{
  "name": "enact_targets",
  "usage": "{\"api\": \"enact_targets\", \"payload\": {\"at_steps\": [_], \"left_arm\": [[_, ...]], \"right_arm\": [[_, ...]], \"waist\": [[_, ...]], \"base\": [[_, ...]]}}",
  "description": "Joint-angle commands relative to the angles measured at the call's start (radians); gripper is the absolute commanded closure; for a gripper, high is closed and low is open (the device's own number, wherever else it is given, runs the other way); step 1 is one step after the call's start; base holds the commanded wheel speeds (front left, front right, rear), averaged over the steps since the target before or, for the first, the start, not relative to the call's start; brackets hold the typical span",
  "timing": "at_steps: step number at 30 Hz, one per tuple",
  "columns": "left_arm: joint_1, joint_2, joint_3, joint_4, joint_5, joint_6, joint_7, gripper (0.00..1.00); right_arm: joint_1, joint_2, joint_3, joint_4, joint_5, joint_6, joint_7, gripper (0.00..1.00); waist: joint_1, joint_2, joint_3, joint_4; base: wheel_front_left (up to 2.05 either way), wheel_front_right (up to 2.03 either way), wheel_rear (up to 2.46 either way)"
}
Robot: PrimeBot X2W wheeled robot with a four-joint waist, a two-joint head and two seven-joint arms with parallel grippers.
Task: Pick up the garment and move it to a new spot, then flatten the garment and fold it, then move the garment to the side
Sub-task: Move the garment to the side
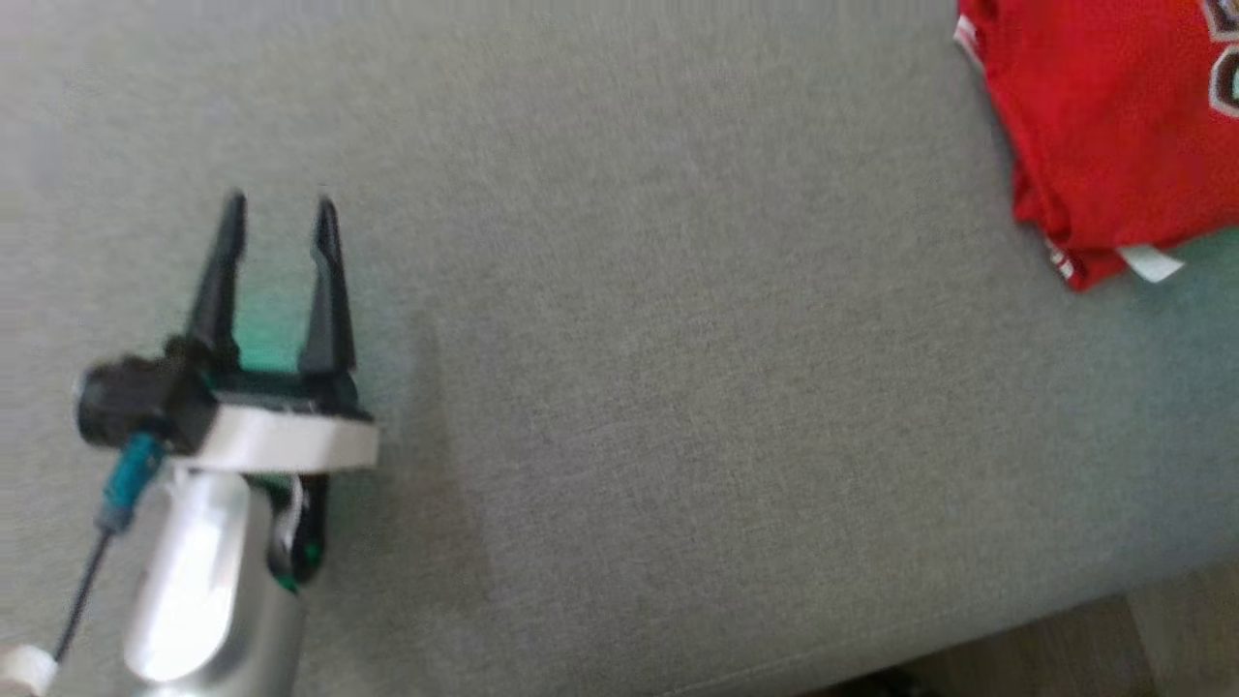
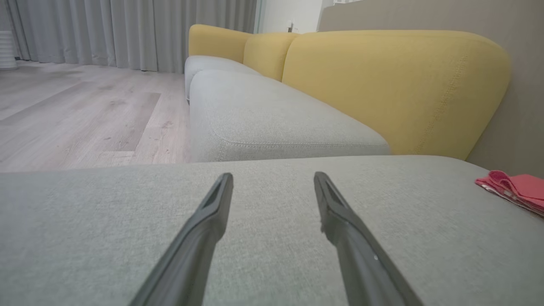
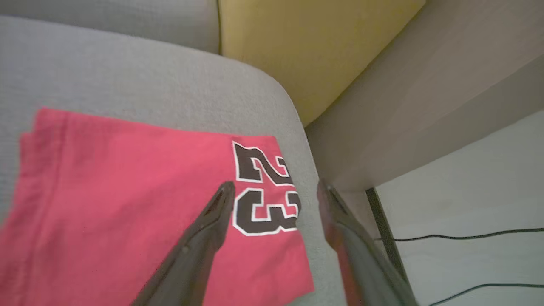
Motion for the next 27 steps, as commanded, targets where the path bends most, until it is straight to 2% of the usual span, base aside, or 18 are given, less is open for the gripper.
{"api": "enact_targets", "payload": {"at_steps": [1,7,9,13,16,20,27], "left_arm": [[0.026,0.007,0.023,-0.009,-0.007,-0.002,-0.010,0.00],[0.121,-0.017,0.042,0.039,-0.015,-0.002,-0.012,0.00],[0.179,-0.020,0.061,0.046,-0.009,0.006,-0.012,0.00],[0.242,-0.024,0.085,0.047,-0.007,0.013,-0.012,0.00],[0.281,-0.024,0.102,0.051,-0.008,0.016,-0.012,0.00],[0.322,-0.023,0.129,0.055,-0.013,0.020,-0.012,0.00],[0.347,-0.033,0.148,0.050,-0.009,0.021,-0.012,0.00]], "right_arm": [[0.053,0.004,-0.008,-0.035,0.009,-0.001,-0.034,0.00],[0.245,0.122,-0.040,-0.182,0.080,-0.001,-0.178,0.00],[0.371,0.176,-0.050,-0.301,0.107,-0.001,-0.257,0.00],[0.544,0.257,-0.058,-0.442,0.120,-0.001,-0.318,0.00],[0.651,0.314,-0.052,-0.531,0.109,-0.001,-0.332,0.00],[0.729,0.376,-0.060,-0.591,0.098,-0.001,-0.318,0.00],[0.774,0.421,-0.089,-0.616,0.062,-0.001,-0.291,0.00]], "waist": [[0.0001,0.0000,-0.091,0.031],[0.0001,0.0000,-0.259,0.080],[0.0001,0.0000,-0.318,0.101],[0.0001,0.0000,-0.374,0.128],[0.0001,0.0000,-0.404,0.139],[0.0001,0.0000,-0.421,0.136],[0.0001,0.0000,-0.429,0.135]], "base": [[0.00,0.00,0.00],[0.00,0.00,0.00],[0.00,0.00,0.00],[0.00,0.00,0.00],[0.00,0.00,0.00],[0.00,0.00,0.00],[0.00,0.00,0.00]]}}
